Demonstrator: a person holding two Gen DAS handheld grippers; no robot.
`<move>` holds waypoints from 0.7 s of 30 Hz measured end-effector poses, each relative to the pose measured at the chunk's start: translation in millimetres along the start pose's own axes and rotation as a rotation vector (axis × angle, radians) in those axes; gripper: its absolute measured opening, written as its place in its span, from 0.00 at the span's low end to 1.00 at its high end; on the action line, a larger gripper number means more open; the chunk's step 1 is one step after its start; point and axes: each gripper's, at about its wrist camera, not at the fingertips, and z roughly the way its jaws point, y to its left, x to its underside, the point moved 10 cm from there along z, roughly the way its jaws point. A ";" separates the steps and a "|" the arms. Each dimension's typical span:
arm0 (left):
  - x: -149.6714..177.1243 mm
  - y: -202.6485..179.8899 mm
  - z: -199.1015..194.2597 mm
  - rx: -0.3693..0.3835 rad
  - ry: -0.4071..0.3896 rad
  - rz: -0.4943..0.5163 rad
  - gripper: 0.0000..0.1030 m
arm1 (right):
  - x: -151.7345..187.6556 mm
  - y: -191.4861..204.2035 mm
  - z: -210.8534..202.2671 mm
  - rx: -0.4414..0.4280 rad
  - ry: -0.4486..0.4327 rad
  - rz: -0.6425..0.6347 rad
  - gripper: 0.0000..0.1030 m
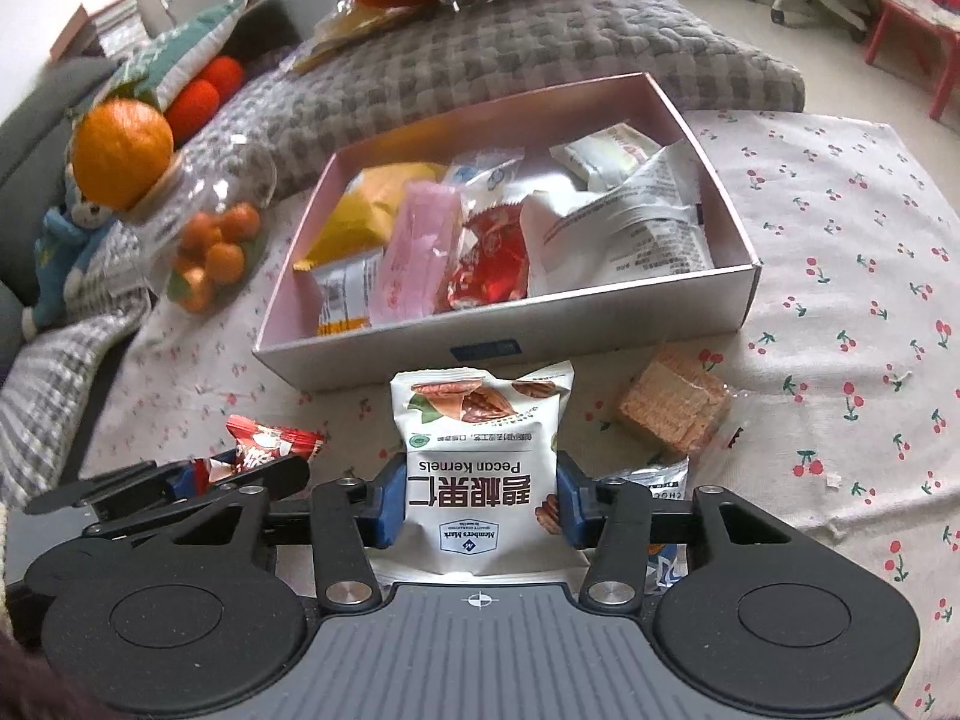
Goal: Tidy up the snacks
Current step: 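Lift both held packs up and carry them over the box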
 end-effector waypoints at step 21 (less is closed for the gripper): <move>-60.1 -7.1 -5.8 0.005 -0.166 -0.128 0.27 | -50.4 -8.0 -28.4 -0.043 -0.138 0.124 0.46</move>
